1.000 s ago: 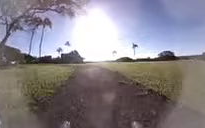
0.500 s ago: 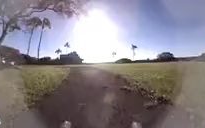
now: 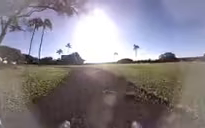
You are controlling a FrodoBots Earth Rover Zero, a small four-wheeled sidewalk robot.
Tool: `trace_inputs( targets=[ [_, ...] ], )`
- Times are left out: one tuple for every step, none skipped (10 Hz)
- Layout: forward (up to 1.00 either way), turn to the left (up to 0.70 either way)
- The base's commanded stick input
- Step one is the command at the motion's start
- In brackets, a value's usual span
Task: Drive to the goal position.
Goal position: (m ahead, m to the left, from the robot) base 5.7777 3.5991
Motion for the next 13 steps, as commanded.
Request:
trace_inputs(
  targets=[
    [0.70,0.00],
    [0.70,0.00],
    [0.70,0.00],
    [0.70,0.00],
    [0.70,0.00],
    [0.70,0.00],
    [0.70,0.00],
    [0.70,0.00],
    [0.70,0.00],
    [0.70,0.01],
    [0.70,0.14],
    [0.70,0.14],
    [0.70,0.14]
  ],
)
